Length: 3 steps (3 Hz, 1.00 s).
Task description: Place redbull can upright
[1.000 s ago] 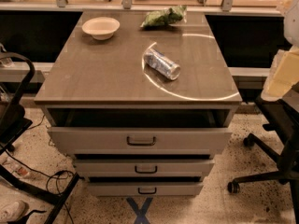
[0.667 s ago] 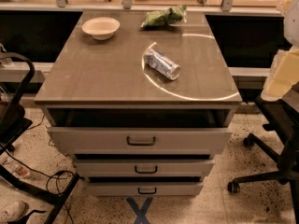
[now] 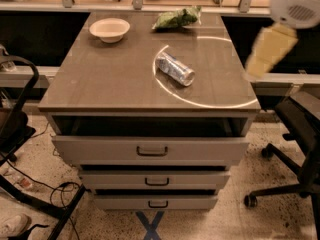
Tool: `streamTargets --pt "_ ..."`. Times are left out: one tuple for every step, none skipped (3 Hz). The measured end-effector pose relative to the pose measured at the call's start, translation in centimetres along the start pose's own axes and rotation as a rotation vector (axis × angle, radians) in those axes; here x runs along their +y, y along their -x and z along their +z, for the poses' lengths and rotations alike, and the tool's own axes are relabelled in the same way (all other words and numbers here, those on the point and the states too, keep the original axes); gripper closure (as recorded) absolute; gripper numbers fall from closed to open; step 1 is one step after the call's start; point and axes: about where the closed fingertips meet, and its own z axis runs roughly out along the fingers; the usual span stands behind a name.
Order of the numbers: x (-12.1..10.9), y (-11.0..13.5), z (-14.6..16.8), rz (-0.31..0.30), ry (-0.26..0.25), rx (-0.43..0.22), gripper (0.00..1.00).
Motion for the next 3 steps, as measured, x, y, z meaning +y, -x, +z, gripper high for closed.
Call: streamTargets --pt "-2.1 3.7 1.5 0.11 0.01 0.035 0.0" --pt "-3.0 6.9 4.1 0.209 0.025 0.139 0.0" --pt "-2.5 8.6 4.4 0.253 0.03 0.155 0.0"
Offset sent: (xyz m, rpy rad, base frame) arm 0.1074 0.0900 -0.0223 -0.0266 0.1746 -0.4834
